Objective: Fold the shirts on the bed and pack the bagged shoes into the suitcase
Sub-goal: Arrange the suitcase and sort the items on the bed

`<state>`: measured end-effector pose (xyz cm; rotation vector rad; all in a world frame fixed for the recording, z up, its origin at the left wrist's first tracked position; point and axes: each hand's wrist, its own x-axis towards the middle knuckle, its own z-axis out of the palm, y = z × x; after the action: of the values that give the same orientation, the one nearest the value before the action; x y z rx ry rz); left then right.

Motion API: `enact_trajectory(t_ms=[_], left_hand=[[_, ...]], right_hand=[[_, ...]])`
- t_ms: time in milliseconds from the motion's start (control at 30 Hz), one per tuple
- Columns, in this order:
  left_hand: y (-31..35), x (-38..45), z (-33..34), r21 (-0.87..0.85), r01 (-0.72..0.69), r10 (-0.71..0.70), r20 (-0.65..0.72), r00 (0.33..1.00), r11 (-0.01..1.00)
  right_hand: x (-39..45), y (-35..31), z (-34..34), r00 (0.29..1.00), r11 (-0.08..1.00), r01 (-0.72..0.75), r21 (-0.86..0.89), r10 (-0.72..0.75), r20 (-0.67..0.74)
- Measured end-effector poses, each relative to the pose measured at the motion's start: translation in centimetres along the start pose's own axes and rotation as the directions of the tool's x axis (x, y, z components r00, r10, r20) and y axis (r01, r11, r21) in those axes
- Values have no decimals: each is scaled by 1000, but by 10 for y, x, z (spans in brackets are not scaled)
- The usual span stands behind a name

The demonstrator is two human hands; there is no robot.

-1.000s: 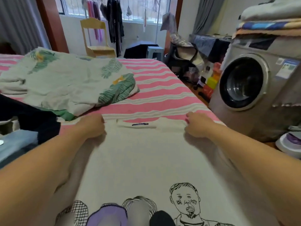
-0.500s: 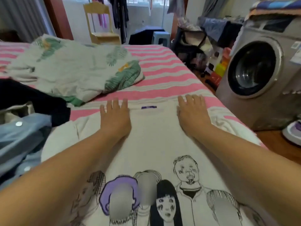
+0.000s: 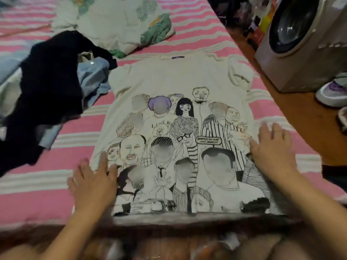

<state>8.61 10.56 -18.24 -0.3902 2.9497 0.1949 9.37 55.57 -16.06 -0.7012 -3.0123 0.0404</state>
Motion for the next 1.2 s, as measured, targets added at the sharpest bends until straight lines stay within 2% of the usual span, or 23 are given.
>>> enact_trajectory(t_ms=[67, 100, 233, 300, 400, 533, 633, 733, 767, 833, 900, 967, 1000, 1100, 1200], left_hand=[[-13, -16, -2, -68, 65, -74, -141, 987, 996], [-17, -20, -2, -107, 77, -93, -161, 982, 991], [-31, -23, -9, -138, 79, -93, -100, 991, 987], [-36, -24, -15, -138, 58, -68, -65, 996, 989], [-43, -20, -17, -167, 37, -48, -60, 997, 985], [-50, -12, -12, -201, 91, -102, -47, 994, 975], [-52, -10, -13, -208, 65, -80, -65, 995, 976], [-58, -13, -17, -150, 23, -34, -71, 997, 988], [-61, -14, -18, -84, 6, -10, -50, 999, 996], [-66, -18, -19, 83, -22, 17, 64, 998, 996], [-66, -17, -26, 245, -33, -16, 198, 980, 969], [-50, -3, -46, 369, -50, -43, 241, 970, 928], [-33, 8, -62, 407, -82, -16, 233, 972, 910], [46, 56, -100, 391, -330, 266, 210, 941, 859], [152, 108, -106, 38, -517, 508, 140, 850, 855]], right_hand=[[-38, 10, -1, 997, 991, -75, 111, 77, -11], [-55, 14, -1, 993, 987, -119, 109, 118, 12], [-87, 21, -11, 988, 985, -152, 83, 148, 48], [-95, 17, -15, 989, 984, -148, 102, 150, -8], [-108, 9, -7, 966, 964, -234, 123, 245, -83], [-114, 7, -1, 900, 850, -428, 307, 432, 59], [-118, 8, 1, 911, 856, -401, 326, 409, 47], [-117, 24, -12, 921, 819, -329, 471, 388, -32], [-117, 32, -14, 940, 846, -295, 444, 341, -23], [-120, 47, -16, 973, 935, -231, 269, 218, 77], [-117, 50, -27, 969, 986, -157, 64, 141, 201], [-89, 42, -49, 963, 989, -84, -120, 111, 245], [-66, 34, -63, 963, 986, -78, -150, 113, 245], [22, 3, -96, 974, 1000, -25, -12, 27, 226], [121, -29, -94, 987, 993, -10, 118, -9, 160]])
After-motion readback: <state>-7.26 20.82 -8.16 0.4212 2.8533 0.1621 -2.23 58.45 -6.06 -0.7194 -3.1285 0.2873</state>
